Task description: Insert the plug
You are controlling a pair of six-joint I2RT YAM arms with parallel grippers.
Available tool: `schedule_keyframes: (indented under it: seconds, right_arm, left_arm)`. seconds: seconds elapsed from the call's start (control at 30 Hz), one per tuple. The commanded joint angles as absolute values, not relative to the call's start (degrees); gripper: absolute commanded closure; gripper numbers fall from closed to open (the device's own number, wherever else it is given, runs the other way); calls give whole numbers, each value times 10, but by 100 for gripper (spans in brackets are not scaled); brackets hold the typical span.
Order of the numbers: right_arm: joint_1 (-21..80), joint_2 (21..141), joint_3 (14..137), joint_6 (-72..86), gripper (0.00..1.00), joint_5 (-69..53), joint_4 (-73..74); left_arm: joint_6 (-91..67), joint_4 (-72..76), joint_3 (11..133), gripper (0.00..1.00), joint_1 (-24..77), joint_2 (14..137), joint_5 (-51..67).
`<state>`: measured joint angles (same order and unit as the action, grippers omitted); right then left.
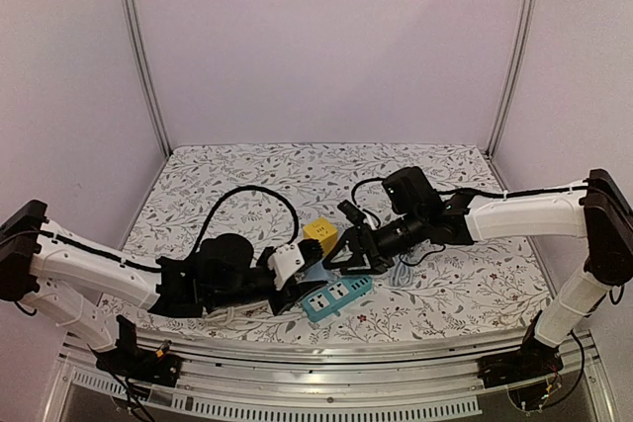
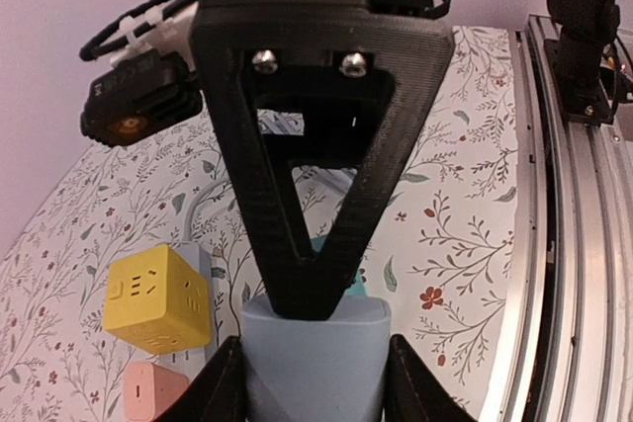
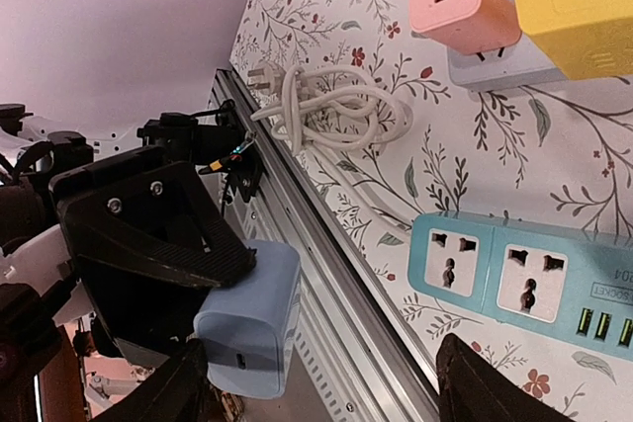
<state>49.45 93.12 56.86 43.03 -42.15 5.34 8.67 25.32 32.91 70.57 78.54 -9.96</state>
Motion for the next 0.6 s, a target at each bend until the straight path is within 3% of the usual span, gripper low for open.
schedule_keyframes:
  seconds: [0.0,0.4,0.57]
  right_arm:
    - [494,944,581,430,23,-437,69]
    - [495,935,572,428,30,-442,66]
    - [502,945,576,432,40,-440,65]
  left_arm:
    - [100,262,350,100,715,804,-121]
    - [101,257,374,100,715,830,-124]
    - [96,253,381,100,718,835,-117]
